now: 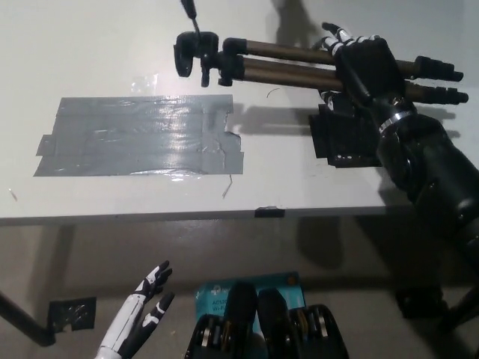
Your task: A person hands a tripod to the robot which it grabs with its right hand and places in the middle of the table in front of it
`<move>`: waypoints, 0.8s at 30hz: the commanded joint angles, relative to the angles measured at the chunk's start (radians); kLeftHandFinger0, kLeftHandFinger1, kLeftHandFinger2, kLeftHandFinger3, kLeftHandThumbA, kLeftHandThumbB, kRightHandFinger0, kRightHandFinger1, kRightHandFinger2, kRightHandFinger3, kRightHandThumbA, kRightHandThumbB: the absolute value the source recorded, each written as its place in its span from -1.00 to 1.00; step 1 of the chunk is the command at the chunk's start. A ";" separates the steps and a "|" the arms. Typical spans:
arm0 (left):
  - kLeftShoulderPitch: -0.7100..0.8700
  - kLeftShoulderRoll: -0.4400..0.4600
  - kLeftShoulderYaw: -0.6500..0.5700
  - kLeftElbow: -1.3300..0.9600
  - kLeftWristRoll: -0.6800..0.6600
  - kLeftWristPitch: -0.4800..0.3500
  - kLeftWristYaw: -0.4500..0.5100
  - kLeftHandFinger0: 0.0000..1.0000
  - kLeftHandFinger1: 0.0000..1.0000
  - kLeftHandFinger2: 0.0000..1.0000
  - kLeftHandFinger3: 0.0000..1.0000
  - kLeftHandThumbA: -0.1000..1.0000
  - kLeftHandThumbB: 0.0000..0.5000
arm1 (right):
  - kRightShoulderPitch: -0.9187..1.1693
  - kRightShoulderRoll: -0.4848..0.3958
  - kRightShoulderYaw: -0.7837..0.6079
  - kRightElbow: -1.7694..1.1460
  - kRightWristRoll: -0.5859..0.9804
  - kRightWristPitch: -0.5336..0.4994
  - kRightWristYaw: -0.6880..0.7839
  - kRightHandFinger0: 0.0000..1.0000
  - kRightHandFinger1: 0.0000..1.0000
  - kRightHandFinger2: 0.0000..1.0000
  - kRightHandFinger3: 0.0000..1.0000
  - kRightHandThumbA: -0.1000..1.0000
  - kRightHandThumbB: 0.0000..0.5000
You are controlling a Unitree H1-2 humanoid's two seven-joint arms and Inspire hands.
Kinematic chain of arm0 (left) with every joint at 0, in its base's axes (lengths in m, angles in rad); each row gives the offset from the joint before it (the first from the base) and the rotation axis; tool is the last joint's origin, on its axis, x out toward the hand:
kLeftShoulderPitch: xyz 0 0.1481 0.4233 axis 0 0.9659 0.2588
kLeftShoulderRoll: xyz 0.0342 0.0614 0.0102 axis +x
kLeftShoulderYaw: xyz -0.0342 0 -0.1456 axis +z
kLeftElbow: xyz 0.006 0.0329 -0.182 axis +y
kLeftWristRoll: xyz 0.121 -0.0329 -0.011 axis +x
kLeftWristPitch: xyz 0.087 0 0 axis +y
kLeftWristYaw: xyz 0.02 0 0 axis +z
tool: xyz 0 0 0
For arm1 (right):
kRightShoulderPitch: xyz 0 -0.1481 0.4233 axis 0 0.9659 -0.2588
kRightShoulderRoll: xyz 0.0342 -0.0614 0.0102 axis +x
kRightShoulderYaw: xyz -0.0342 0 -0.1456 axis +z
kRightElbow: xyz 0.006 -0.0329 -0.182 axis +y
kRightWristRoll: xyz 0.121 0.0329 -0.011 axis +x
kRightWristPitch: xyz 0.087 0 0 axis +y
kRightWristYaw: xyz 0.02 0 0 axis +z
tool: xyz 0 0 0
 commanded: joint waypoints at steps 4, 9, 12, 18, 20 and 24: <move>-0.014 0.013 -0.002 -0.012 0.003 -0.032 -0.008 1.00 1.00 1.00 1.00 0.88 -0.10 | -0.044 -0.055 0.013 -0.084 -0.012 -0.079 0.066 -1.00 -0.09 0.79 0.56 -1.00 -0.22; -0.020 0.013 -0.001 -0.011 0.002 -0.026 -0.012 1.00 1.00 1.00 1.00 0.89 -0.04 | -0.034 -0.065 -0.003 -0.082 0.068 -0.051 0.283 -0.90 0.17 0.91 1.00 -1.00 -0.36; -0.021 0.012 0.000 -0.008 -0.002 -0.031 -0.013 1.00 1.00 1.00 1.00 0.89 -0.05 | -0.037 -0.070 -0.009 -0.097 0.104 0.036 0.463 -0.55 0.25 0.77 0.70 -0.63 -0.18; -0.030 0.012 -0.002 0.000 -0.001 -0.041 -0.013 1.00 1.00 1.00 1.00 0.88 -0.08 | -0.060 -0.077 -0.038 -0.093 0.213 0.152 0.798 1.00 1.00 1.00 1.00 0.09 0.62; -0.033 0.013 -0.002 0.001 -0.002 -0.040 -0.015 1.00 1.00 1.00 1.00 0.87 -0.08 | -0.065 -0.088 -0.031 -0.101 0.218 0.161 0.861 1.00 1.00 1.00 1.00 0.34 0.97; -0.038 0.011 -0.004 0.007 -0.010 -0.039 -0.022 1.00 1.00 1.00 1.00 0.83 -0.07 | -0.053 -0.106 -0.033 -0.140 0.221 0.165 0.887 1.00 1.00 1.00 1.00 0.51 1.00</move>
